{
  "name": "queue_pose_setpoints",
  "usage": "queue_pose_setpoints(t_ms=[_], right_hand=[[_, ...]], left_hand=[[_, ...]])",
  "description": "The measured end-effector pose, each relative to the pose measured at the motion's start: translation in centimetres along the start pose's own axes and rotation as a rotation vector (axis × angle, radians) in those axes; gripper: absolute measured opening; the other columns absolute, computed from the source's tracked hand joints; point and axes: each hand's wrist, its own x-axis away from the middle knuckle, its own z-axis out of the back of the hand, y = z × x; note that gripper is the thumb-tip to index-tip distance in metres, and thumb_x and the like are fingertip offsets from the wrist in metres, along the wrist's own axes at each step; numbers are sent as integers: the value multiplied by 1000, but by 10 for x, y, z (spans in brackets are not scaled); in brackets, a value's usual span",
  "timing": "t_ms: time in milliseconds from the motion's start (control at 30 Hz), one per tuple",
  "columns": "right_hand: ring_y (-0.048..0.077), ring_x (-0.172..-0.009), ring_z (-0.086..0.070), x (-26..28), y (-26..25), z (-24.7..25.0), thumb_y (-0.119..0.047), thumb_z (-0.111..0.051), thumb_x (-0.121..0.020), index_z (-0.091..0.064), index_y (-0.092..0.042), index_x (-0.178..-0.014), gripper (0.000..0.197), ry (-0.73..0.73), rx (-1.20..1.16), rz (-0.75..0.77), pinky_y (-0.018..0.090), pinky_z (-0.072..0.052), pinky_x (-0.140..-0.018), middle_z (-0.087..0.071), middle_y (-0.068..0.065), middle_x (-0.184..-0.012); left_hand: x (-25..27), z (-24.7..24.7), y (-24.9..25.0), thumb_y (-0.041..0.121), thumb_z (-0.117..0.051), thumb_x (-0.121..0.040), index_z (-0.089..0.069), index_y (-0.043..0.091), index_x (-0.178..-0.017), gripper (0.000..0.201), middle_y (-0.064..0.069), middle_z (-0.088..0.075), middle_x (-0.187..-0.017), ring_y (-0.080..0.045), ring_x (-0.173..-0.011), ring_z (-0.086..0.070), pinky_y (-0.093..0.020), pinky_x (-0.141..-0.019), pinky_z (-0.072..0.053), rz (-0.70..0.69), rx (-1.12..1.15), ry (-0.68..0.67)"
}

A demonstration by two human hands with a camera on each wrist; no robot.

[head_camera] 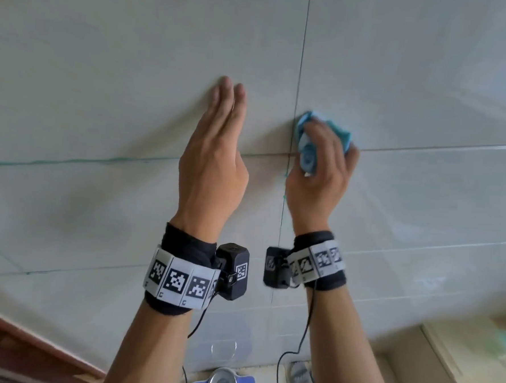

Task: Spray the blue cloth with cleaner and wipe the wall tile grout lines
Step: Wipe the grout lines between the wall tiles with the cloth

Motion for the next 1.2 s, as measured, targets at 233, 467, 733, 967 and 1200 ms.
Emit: queue_pose_setpoints(t_ms=[233,467,733,967,1200], right_hand=[[24,-115,-56,51,-3,10,13,-69,-84,-76,-15,-117,44,-146,-24,-111,20,-47,-95,-72,-8,-126],[27,-105,-55,48,-8,7,12,-68,-85,-75,-15,-113,40,-103,-83,-184,34,-50,-90,-72,-11,-124],[29,-116,-61,60,9,9,14,-67,-83,-76,-12,-117,43,-96,-18,-78,27,-44,-105,-70,-7,-131],[31,-107,-59,52,13,6,10,-66,-85,-75,-9,-110,33,47,-52,-200,37,-49,-95,-72,-4,-125],[24,-114,-68,42,18,12,10,-74,-87,-73,1,-111,26,172,-115,-143,38,-42,-104,-73,10,-123]], left_hand=[[1,-4,4,-11,-35,-92,-27,12,-164,76,-4,-19,-173,-17,-159,-17,-31,-126,-27,11,-46,3],[2,-4,5,-13,-34,-91,-27,12,-164,77,-4,-20,-173,-17,-160,-17,-38,-126,-29,28,-46,2],[0,0,6,-12,-32,-91,-27,14,-164,78,-2,-20,-173,-15,-159,-17,-40,-126,-29,37,-70,-12],[1,1,6,-13,-33,-90,-27,14,-164,79,-2,-20,-173,-15,-160,-16,-40,-126,-28,39,-50,-27],[1,2,6,-15,-33,-91,-26,15,-164,80,-2,-19,-173,-14,-160,-15,-40,-127,-27,41,-42,-28]])
